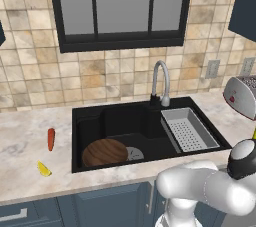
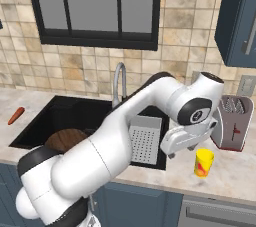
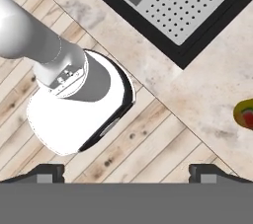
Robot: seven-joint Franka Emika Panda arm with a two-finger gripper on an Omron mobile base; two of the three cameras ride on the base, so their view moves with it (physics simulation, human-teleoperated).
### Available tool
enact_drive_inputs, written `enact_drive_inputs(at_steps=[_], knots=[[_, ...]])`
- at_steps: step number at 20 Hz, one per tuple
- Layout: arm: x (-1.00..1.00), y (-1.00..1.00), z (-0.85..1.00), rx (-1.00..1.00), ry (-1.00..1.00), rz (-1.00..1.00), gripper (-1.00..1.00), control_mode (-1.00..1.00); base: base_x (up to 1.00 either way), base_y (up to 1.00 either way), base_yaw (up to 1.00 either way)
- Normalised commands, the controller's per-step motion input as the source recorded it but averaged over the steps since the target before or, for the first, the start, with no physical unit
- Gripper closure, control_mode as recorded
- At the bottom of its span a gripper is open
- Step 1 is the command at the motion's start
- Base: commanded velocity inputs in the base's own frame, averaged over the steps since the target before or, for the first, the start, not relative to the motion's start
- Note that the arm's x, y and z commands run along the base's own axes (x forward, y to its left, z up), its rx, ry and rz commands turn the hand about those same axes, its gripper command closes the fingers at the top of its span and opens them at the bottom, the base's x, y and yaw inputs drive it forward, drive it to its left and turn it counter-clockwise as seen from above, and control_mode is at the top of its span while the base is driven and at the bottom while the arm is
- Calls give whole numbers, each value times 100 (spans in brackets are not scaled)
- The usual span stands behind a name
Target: Remove the carrot and lemon wedge from the sink. Then move the bowl and cup from the counter to the sink for washing.
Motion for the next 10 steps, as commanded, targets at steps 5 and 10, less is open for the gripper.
enact_drive_inputs(at_steps=[5,10], knots=[[0,17,-4,-14,0,-4,-100,-100,0,0,0],[-2,7,-6,-11,0,-6,-100,-100,0,0,0]])
